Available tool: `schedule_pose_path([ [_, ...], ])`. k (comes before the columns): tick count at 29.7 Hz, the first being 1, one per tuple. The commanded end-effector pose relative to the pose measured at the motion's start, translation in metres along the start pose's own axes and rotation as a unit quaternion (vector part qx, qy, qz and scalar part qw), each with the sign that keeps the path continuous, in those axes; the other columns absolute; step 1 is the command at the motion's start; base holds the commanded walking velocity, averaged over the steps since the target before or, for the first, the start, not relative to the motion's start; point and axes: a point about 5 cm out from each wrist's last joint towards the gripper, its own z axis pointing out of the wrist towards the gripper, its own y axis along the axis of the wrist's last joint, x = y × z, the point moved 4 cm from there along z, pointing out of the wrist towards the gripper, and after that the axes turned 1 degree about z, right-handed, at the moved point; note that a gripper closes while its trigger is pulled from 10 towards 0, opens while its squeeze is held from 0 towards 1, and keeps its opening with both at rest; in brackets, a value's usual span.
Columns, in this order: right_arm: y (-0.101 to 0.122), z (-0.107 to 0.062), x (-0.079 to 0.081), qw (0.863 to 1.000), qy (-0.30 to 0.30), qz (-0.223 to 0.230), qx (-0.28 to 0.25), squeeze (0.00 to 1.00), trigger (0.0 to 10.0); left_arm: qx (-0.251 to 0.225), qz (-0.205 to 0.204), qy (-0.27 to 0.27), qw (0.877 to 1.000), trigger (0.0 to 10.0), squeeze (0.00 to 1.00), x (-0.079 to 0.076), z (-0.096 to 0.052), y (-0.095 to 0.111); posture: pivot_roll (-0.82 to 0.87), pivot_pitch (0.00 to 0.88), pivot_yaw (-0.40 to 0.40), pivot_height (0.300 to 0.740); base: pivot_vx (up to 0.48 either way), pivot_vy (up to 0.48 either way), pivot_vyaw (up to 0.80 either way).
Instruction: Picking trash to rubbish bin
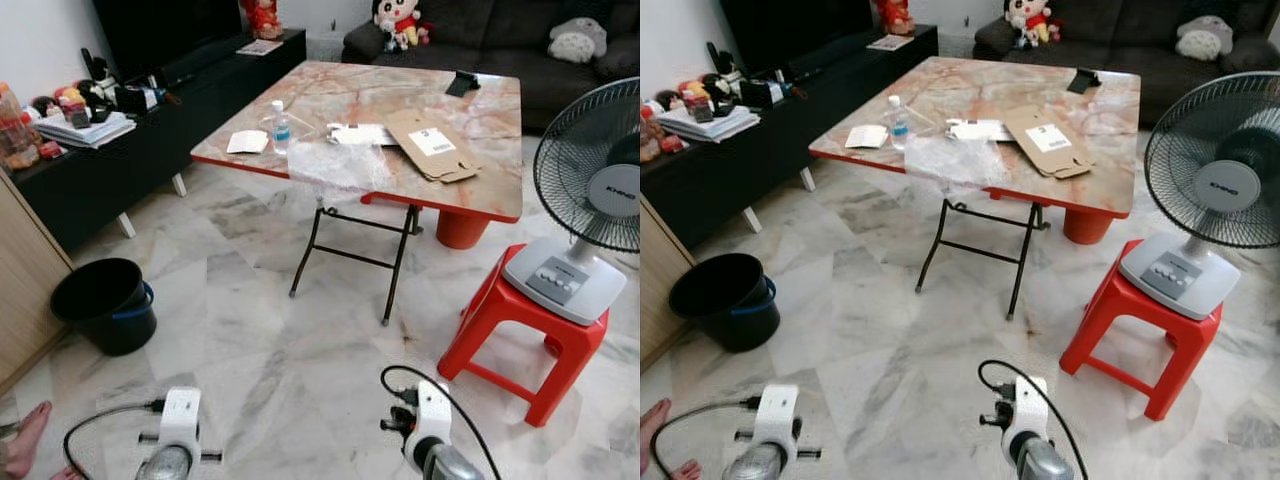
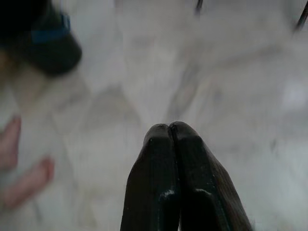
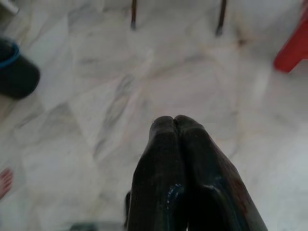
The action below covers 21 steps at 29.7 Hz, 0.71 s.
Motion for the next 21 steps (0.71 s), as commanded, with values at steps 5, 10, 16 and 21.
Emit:
schedule_pose_path([
  [5, 0.065, 0.011, 0.023, 0.993, 0.048, -0.021, -0.106, 0.0, 10.0, -0.089, -0.027, 0.006, 0.996, 10.0, 0.0, -0.009, 0.007, 0.048, 0.02, 0.0, -0.002, 0.74, 0.0, 0.0, 0.0],
  [10, 0.108, 0.013, 0.045, 0.98, 0.085, -0.038, -0.173, 0.0, 10.0, -0.175, -0.027, 0.018, 0.984, 10.0, 0.0, -0.01, 0.006, 0.093, 0.01, 0.0, 0.001, 0.74, 0.0, 0.0, 0.0],
  [16, 0.182, 0.0, 0.082, 0.943, 0.141, -0.041, -0.299, 0.0, 10.0, -0.331, -0.015, 0.078, 0.94, 10.0, 0.0, 0.006, -0.015, 0.176, 0.02, 0.0, 0.0, 0.74, 0.0, 0.0, 0.0],
  [21, 0.216, -0.012, 0.099, 0.919, 0.159, -0.042, -0.359, 0.0, 10.0, -0.389, -0.017, 0.092, 0.916, 10.0, 0.0, 0.006, -0.03, 0.205, 0.02, 0.0, 0.002, 0.74, 0.0, 0.0, 0.0],
])
